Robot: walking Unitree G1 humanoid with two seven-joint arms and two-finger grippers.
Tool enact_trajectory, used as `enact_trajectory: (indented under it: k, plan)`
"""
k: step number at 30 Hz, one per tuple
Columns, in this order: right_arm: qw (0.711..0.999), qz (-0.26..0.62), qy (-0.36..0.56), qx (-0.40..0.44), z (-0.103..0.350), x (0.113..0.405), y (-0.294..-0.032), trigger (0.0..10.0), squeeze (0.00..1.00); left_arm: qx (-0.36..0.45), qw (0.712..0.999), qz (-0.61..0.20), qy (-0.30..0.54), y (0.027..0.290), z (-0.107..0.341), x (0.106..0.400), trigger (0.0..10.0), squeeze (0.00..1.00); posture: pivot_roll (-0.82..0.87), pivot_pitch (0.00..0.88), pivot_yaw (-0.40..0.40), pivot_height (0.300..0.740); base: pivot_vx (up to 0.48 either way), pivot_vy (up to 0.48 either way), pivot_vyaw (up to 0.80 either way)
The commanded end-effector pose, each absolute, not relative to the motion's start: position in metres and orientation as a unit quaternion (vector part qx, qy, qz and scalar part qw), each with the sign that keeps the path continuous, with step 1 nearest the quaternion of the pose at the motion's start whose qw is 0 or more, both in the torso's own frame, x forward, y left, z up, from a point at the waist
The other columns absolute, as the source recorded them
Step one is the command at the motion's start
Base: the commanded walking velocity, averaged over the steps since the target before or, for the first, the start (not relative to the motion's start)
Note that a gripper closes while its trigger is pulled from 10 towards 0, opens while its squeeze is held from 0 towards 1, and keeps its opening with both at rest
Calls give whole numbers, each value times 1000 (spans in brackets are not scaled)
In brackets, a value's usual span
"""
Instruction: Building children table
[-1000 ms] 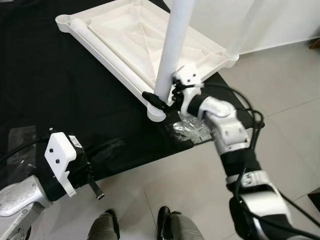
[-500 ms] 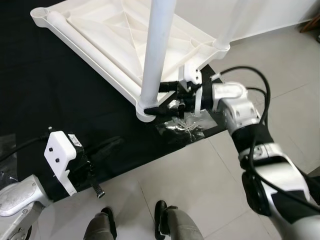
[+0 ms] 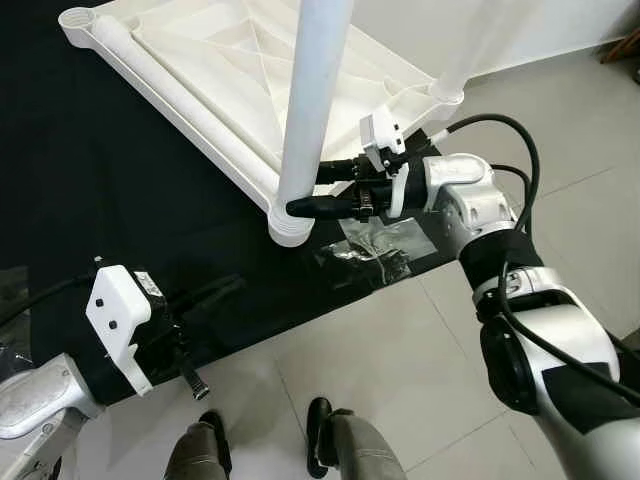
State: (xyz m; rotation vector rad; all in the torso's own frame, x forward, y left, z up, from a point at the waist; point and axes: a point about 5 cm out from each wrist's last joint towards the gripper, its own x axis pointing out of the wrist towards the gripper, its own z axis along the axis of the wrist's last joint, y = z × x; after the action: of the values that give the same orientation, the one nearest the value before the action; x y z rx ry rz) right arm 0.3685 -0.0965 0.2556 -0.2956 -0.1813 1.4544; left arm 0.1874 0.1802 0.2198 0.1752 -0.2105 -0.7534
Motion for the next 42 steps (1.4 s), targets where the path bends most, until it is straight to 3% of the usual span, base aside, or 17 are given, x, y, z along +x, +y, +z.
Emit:
enact_trajectory:
  k: [1, 2, 3, 4, 16, 17, 19, 20, 21, 22, 26, 29, 30, 32, 34, 36, 42]
  plan:
    - [772, 620, -69, -121, 230, 365, -90, 0, 0, 78, 918, -377, -97, 178, 218, 183, 10000, 0, 92, 340, -176, 740, 0, 0, 0]
    - [861, 494, -70, -93, 209, 366, -77, 0, 0, 76, 917, -379, -97, 178, 218, 183, 10000, 0, 77, 337, -170, 740, 0, 0, 0]
    - [919, 381, -44, -87, 186, 360, -72, 0, 0, 72, 917, -381, -98, 178, 219, 184, 10000, 0, 71, 342, -164, 740, 0, 0, 0]
    - [930, 354, -26, -94, 168, 345, -65, 0, 0, 69, 916, -382, -100, 178, 219, 184, 10000, 0, 74, 345, -156, 740, 0, 0, 0]
    - [925, 369, -30, -89, 164, 328, -34, 0, 0, 71, 912, -391, -102, 174, 218, 190, 10000, 0, 70, 311, -144, 740, 0, 0, 0]
    - [926, 365, -31, -94, 167, 331, -37, 10000, 0, 72, 912, -391, -103, 174, 218, 190, 10000, 0, 74, 309, -146, 740, 0, 0, 0]
    - [923, 368, -41, -104, 178, 335, -39, 10000, 0, 74, 912, -389, -104, 176, 219, 190, 10000, 0, 73, 307, -145, 740, 0, 0, 0]
    - [920, 375, -47, -103, 183, 335, -38, 10000, 153, 75, 912, -389, -103, 176, 219, 190, 10000, 0, 73, 307, -145, 740, 0, 0, 0]
    - [920, 375, -47, -103, 183, 335, -38, 10000, 153, 75, 912, -389, -103, 176, 219, 190, 10000, 0, 73, 307, -145, 740, 0, 0, 0]
    - [913, 394, -53, -92, 189, 334, -36, 10000, 1000, 75, 913, -389, -103, 176, 219, 190, 10000, 0, 75, 305, -144, 740, 0, 0, 0]
    - [891, 441, -77, -77, 206, 336, -35, 10000, 1000, 75, 912, -389, -103, 176, 219, 191, 10000, 0, 79, 303, -145, 740, 0, 0, 0]
    - [847, 513, -103, -94, 222, 339, -39, 10000, 1000, 75, 912, -389, -104, 175, 219, 191, 10000, 0, 86, 302, -150, 740, 0, 0, 0]
    - [819, 553, -108, -110, 228, 340, -42, 10000, 0, 75, 913, -388, -104, 175, 219, 191, 10000, 0, 87, 302, -151, 740, 0, 0, 0]
    - [819, 553, -108, -110, 228, 340, -42, 10000, 0, 75, 913, -388, -104, 175, 219, 191, 10000, 0, 87, 302, -151, 740, 0, 0, 0]
    - [762, 622, -107, -144, 236, 342, -48, 10000, 0, 76, 913, -386, -104, 176, 219, 191, 10000, 0, 91, 301, -156, 740, 0, 0, 0]
    - [734, 652, -105, -160, 246, 347, -50, 10000, 0, 78, 913, -386, -104, 175, 219, 190, 10000, 0, 95, 301, -157, 740, 0, 0, 0]
    - [711, 682, -92, -145, 262, 355, -52, 10000, 0, 78, 914, -384, -104, 176, 219, 189, 10000, 0, 103, 304, -160, 740, 0, 0, 0]
